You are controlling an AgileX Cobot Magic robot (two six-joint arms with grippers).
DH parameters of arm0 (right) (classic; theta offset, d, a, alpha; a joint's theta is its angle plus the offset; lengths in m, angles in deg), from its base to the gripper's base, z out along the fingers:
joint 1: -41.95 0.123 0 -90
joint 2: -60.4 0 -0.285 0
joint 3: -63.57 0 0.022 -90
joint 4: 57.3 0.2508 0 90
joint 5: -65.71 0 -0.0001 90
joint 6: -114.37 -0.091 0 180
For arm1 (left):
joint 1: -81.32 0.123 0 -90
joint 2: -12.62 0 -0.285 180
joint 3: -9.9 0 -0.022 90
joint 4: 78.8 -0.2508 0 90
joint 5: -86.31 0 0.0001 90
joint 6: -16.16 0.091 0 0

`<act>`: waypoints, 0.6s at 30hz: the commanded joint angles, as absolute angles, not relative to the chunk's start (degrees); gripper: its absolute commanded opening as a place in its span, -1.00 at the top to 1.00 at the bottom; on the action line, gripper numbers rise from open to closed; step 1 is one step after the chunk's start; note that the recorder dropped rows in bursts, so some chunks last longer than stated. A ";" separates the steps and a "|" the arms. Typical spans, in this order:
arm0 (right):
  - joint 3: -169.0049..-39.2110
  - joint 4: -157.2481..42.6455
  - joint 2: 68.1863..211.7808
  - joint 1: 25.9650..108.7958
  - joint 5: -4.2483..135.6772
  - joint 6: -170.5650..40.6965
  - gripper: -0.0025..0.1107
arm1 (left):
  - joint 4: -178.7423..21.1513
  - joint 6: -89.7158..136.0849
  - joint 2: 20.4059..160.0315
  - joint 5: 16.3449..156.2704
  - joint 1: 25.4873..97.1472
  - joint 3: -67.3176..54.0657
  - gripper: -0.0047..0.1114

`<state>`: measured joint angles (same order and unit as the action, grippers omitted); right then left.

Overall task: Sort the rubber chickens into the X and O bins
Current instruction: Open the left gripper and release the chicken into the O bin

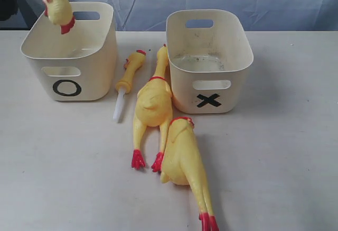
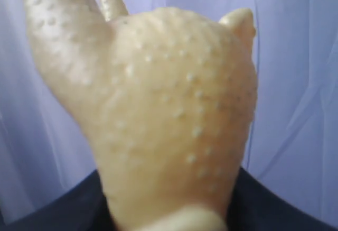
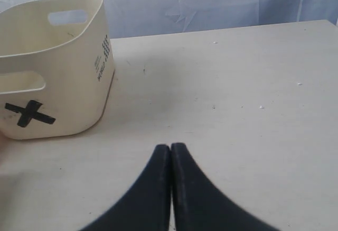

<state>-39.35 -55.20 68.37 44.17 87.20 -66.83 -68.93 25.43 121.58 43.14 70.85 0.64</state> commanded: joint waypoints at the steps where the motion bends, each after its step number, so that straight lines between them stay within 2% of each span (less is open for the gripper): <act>1: -39.21 -55.22 68.19 44.36 86.46 -66.78 0.96 | -81.56 25.83 123.48 44.26 71.06 1.79 0.12; 4: -39.21 -55.22 68.19 44.36 86.46 -66.78 0.96 | -81.80 29.38 124.09 44.29 71.09 1.79 -0.23; 6: -39.21 -55.22 68.19 44.36 86.46 -66.78 0.96 | -81.04 33.23 124.09 44.42 71.47 1.79 -0.32; 14: -39.21 -55.12 68.19 44.36 86.62 -66.78 0.96 | -79.12 32.83 123.43 46.00 72.12 1.79 -0.34; 18: -39.21 -55.12 68.19 44.36 86.62 -66.78 0.96 | -67.55 30.03 123.43 48.46 72.12 1.79 -0.34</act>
<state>-39.35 -55.20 68.37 44.17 87.20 -66.83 -76.95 32.81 124.43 47.79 71.97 1.16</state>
